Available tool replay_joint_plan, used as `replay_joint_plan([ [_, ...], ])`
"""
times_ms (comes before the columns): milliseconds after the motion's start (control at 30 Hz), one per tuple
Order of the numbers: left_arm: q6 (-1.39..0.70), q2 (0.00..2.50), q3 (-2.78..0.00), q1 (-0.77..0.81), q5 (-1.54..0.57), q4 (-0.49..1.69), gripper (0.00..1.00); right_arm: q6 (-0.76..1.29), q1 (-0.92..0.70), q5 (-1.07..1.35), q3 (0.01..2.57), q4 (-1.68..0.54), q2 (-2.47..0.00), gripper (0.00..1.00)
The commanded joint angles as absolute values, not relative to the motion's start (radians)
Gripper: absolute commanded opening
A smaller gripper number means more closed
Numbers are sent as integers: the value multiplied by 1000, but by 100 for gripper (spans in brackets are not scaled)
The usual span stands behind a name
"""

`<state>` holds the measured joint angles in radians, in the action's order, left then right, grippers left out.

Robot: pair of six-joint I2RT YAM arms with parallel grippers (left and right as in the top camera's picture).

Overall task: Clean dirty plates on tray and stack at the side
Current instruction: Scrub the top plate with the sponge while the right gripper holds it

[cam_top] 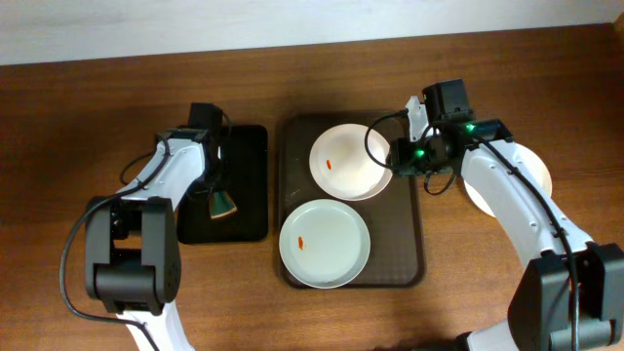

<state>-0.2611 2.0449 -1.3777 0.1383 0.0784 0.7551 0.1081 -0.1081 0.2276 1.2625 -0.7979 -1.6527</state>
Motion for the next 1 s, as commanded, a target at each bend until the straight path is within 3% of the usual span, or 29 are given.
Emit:
replay_joint_plan([
  [0, -260, 2040, -1351, 135, 66, 780, 0, 105, -104, 236, 1275, -797, -1639, 50],
  [67, -250, 2019, -1374, 135, 23, 809, 0, 105, -104, 236, 1275, -797, -1639, 50],
  [100, -236, 2002, -1388, 135, -6, 824, 5, 105, -104, 236, 1275, -797, -1639, 50],
  [133, -229, 1986, -1401, 134, -17, 836, 22, 105, -104, 236, 1275, -797, -1639, 50],
  [167, -229, 1967, -1417, 135, -15, 852, 56, 105, -104, 236, 1275, -797, -1639, 50],
  [200, -229, 1951, -1431, 135, -16, 867, 80, 105, -104, 236, 1275, -797, -1639, 50],
  [233, -229, 1932, -1443, 135, -16, 886, 93, 105, -104, 236, 1275, -797, -1639, 50],
  [300, -229, 1910, -1447, 135, -15, 909, 98, 105, -104, 236, 1275, -797, -1639, 50],
  [333, -229, 1905, -1447, 135, -15, 927, 98, 105, -104, 236, 1275, -797, -1639, 50],
  [500, -255, 1906, -1382, 150, -35, 1028, 73, 105, -104, 236, 1275, -797, -1639, 50],
  [700, -295, 1907, -1197, 209, -31, 873, 59, 105, -104, 236, 1275, -797, -1639, 51],
  [800, -302, 1907, -1178, 210, -31, 841, 10, 105, -104, 236, 1275, -797, -1639, 51],
  [833, -297, 1906, -1184, 209, -29, 840, 0, 105, -104, 236, 1275, -796, -1639, 51],
  [967, -200, 1905, -1269, 208, -26, 864, 0, 105, -104, 236, 1275, -796, -1639, 51],
])
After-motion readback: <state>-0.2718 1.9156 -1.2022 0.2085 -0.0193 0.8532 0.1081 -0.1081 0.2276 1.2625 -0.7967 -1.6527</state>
